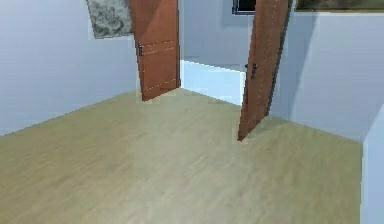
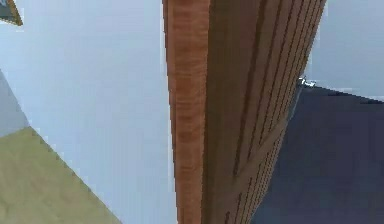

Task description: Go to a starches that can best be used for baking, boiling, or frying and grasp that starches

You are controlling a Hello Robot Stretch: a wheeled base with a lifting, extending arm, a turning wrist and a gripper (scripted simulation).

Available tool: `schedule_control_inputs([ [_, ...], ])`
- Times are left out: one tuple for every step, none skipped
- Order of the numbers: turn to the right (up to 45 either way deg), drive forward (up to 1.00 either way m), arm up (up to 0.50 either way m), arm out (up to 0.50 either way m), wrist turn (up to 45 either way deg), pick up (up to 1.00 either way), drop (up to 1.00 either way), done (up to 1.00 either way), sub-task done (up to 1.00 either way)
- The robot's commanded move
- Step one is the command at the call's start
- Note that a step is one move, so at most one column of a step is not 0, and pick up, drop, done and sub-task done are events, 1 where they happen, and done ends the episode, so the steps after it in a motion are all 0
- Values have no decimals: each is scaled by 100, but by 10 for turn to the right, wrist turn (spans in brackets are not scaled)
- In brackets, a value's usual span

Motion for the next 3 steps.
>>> schedule_control_inputs([
  [0,100,0,0,0,0,0,0,0],
  [30,0,0,0,0,0,0,0,0],
  [-60,0,0,0,0,0,0,0,0],
])
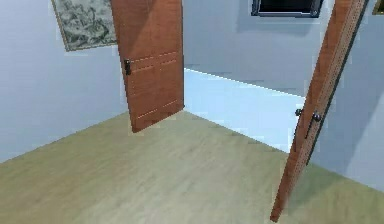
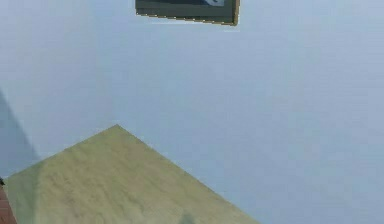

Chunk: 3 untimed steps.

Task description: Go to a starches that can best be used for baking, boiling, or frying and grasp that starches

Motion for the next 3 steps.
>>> schedule_control_inputs([
  [-30,0,0,0,0,0,0,0,0],
  [0,100,0,0,0,0,0,0,0],
  [0,15,0,0,0,0,0,0,0],
])
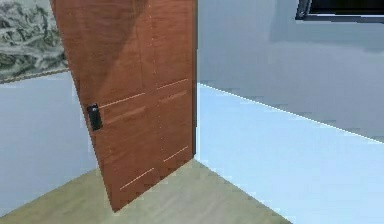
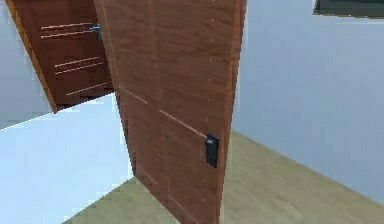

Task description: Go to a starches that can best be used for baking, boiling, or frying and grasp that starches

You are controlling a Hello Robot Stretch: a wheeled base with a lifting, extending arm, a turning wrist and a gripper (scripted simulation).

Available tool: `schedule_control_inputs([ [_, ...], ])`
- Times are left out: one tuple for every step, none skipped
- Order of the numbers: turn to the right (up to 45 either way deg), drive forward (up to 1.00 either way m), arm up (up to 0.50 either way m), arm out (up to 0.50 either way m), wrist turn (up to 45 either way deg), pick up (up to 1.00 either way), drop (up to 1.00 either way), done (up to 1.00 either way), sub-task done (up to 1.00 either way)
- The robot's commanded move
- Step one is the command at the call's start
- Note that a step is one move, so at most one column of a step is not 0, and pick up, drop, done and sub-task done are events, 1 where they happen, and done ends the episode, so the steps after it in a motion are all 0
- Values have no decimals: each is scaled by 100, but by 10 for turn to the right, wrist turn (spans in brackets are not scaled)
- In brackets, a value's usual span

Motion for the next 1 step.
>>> schedule_control_inputs([
  [240,0,0,0,0,0,0,0,0],
])
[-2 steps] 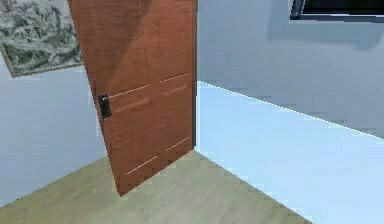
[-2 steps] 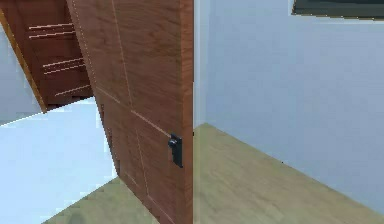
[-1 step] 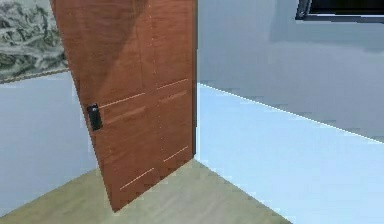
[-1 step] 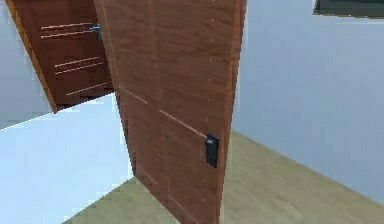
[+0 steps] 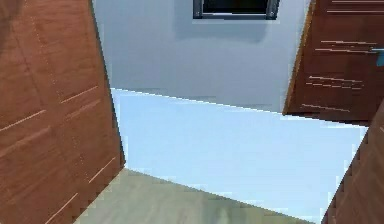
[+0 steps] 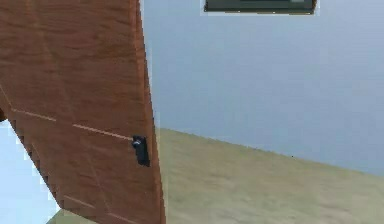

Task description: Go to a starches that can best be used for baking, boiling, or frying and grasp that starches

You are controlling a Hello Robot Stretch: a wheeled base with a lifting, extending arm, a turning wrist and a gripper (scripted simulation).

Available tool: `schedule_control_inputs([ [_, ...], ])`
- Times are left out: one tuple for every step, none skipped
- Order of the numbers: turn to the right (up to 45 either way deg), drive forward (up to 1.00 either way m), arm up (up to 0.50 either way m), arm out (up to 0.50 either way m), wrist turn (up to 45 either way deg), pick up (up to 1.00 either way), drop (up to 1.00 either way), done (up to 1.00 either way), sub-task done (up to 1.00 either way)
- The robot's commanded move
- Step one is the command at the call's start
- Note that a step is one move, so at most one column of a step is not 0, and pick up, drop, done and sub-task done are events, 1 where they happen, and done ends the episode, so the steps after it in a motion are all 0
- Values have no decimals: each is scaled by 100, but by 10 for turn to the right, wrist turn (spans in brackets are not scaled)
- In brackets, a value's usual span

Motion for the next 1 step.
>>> schedule_control_inputs([
  [0,100,0,0,0,0,0,0,0],
])
